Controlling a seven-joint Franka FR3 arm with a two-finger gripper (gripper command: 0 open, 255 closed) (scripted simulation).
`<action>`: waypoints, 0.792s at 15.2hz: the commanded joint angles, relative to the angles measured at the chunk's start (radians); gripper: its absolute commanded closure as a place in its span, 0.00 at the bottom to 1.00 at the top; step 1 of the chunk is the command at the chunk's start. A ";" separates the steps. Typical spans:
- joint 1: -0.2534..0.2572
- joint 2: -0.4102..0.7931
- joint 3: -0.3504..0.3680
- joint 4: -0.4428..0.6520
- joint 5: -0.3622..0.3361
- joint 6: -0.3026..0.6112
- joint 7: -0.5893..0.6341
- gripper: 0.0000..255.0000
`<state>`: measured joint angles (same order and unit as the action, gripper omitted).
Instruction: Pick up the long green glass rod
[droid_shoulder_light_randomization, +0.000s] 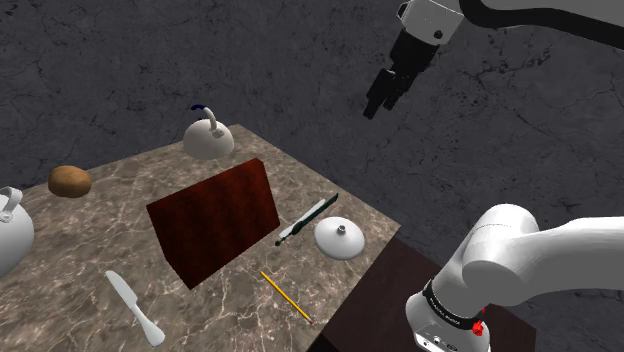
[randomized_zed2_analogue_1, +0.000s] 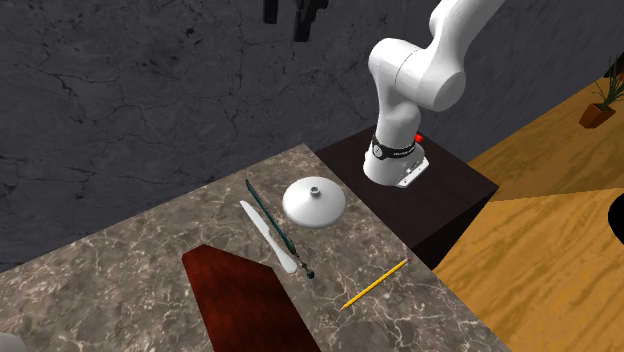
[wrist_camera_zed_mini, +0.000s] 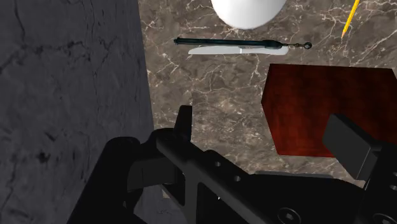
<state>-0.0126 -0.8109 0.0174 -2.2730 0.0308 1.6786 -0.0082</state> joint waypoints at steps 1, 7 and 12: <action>0.000 0.000 0.000 0.000 0.000 0.000 0.000 0.00; -0.065 -0.033 0.152 -0.179 0.071 0.126 0.322 0.00; -0.111 0.000 0.294 -0.275 0.144 0.237 0.595 0.00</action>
<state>-0.1138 -0.8228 0.2794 -2.5263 0.1578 1.8849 0.5226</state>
